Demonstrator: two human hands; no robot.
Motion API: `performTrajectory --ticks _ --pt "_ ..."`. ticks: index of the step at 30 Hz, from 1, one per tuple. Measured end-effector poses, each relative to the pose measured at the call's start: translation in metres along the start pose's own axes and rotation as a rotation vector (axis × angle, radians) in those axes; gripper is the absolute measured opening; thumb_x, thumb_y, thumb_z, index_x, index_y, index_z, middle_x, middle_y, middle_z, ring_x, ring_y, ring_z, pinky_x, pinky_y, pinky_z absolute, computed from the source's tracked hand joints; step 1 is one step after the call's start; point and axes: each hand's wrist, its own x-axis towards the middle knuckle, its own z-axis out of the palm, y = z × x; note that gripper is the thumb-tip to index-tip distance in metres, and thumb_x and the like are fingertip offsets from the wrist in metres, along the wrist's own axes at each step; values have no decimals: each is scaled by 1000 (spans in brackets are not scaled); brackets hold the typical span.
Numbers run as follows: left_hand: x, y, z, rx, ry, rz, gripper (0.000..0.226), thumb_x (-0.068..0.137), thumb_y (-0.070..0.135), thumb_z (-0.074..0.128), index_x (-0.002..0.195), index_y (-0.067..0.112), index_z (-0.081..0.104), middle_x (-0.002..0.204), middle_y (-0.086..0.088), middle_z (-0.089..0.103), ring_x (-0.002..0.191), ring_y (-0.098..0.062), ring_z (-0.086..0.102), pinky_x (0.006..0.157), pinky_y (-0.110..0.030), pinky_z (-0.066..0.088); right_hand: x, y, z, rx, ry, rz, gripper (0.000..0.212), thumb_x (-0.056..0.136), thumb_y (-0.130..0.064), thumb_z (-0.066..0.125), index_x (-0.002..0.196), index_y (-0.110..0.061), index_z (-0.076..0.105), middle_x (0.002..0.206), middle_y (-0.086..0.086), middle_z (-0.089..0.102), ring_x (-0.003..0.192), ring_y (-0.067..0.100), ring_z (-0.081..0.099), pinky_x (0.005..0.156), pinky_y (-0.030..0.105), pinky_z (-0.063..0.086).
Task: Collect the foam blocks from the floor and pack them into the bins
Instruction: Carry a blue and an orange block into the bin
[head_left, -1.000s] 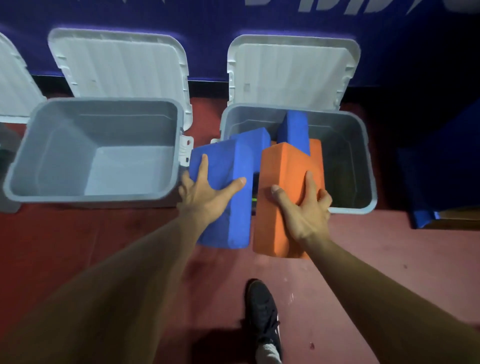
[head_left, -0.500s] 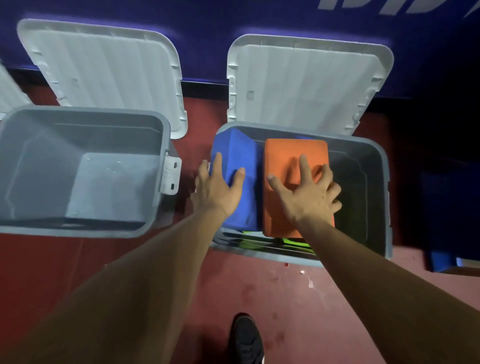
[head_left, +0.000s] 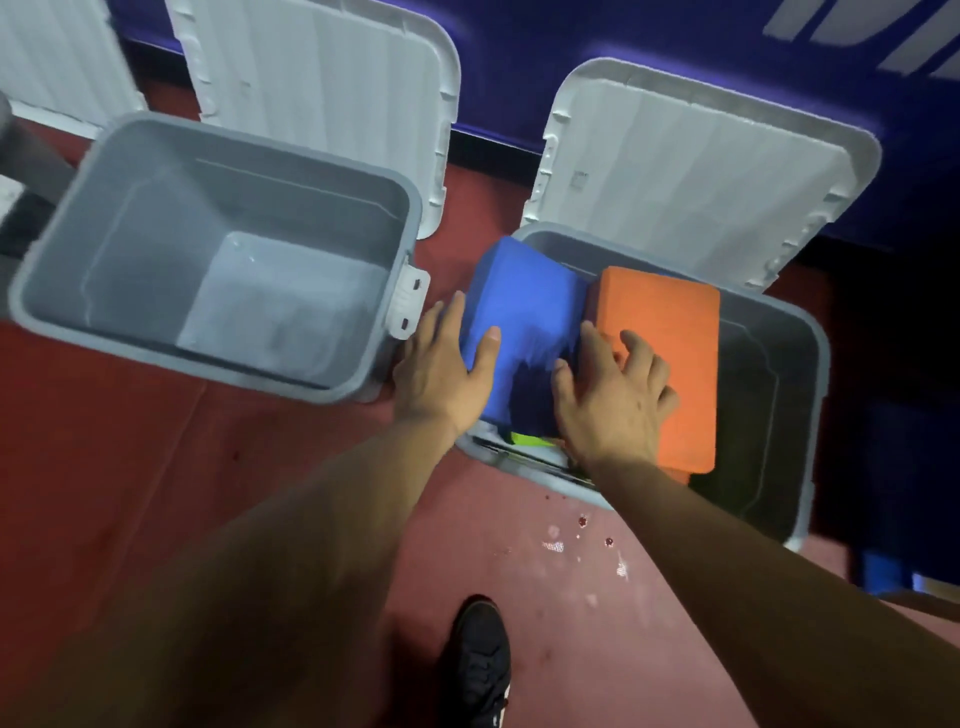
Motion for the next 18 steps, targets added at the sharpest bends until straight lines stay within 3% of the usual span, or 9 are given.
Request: performTrajectory --ticks 4,8,14,18 --pt "-28 -36 -51 -23 89 56 67 98 59 41 157 28 32 160 1 33 144 -23 35 116 -44 32 -31 -52 7 -29 -29 -107 56 99 -53 48 152 -37 42 157 8 32 143 31 25 112 51 22" --pt "-78 -105 -118 30 204 77 77 90 68 27 155 27 35 159 2 36 144 -21 37 116 -42 30 -88 -134 28 -19 -63 -258 57 99 -52 49 153 -36 41 158 10 33 145 32 24 113 51 21" --pt "-196 -262 -225 21 433 -3 64 98 55 42 150 18 46 153 -9 47 138 -26 48 109 -47 43 -236 -260 89 -9 -252 -597 61 100 -51 47 157 -38 31 163 8 26 149 32 21 116 54 24" --pt "-313 -386 -291 58 450 -187 78 95 72 25 154 23 40 157 -6 41 140 -28 45 109 -48 43 -369 -332 137 -18 -405 -818 66 97 -57 39 159 -38 27 166 9 24 151 35 20 116 56 26"
